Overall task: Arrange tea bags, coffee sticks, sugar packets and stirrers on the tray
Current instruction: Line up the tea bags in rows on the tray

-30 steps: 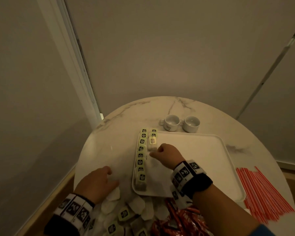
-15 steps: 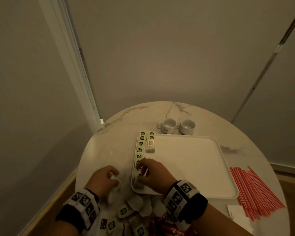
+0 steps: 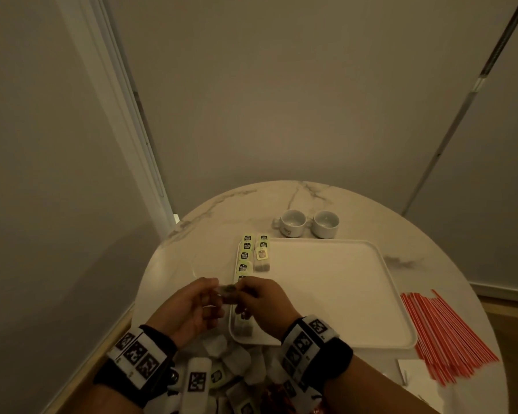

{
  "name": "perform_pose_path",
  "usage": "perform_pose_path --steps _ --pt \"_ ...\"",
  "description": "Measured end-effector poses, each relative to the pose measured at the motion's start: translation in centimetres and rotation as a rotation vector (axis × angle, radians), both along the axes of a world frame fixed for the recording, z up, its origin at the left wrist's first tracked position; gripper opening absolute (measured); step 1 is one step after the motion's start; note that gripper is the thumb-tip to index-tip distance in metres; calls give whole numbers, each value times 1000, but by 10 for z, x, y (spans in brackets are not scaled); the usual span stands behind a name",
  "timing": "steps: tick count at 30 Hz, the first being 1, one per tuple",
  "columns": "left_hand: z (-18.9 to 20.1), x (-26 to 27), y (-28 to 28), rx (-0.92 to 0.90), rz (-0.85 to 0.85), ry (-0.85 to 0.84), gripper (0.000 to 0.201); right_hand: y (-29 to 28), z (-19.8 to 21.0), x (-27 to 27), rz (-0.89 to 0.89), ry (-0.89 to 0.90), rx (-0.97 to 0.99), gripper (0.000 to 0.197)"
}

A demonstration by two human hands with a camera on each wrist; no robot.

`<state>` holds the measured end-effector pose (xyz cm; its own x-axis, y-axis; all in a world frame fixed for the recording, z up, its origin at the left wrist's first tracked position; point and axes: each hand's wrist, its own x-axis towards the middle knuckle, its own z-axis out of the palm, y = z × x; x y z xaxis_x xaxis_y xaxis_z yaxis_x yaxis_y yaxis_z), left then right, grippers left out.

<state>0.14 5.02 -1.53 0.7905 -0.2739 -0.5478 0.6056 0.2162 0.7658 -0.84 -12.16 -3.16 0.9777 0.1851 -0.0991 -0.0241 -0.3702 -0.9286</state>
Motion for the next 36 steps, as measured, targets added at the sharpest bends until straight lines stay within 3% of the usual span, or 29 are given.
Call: perform_pose_path --steps 5,12,14,20,24,27,36 --pt "-10 -3 -12 312 -2 -315 7 -13 5 3 -67 295 327 22" --pt "-5 1 -31 332 98 -391 15 -19 9 7 -78 352 400 24" --pt "-3 3 -35 324 107 -402 15 -19 9 8 -100 299 276 27" --pt "0 9 -37 451 -34 -510 22 -20 16 9 36 -117 -519 30" --pt "2 17 -35 551 -158 -548 28 -21 16 6 42 -240 -686 41" --pt "2 22 -32 551 -241 -556 30 -22 13 7 47 -253 -654 46" --pt "0 30 -29 629 -454 -635 26 -21 -8 15 -24 -174 -232 26"
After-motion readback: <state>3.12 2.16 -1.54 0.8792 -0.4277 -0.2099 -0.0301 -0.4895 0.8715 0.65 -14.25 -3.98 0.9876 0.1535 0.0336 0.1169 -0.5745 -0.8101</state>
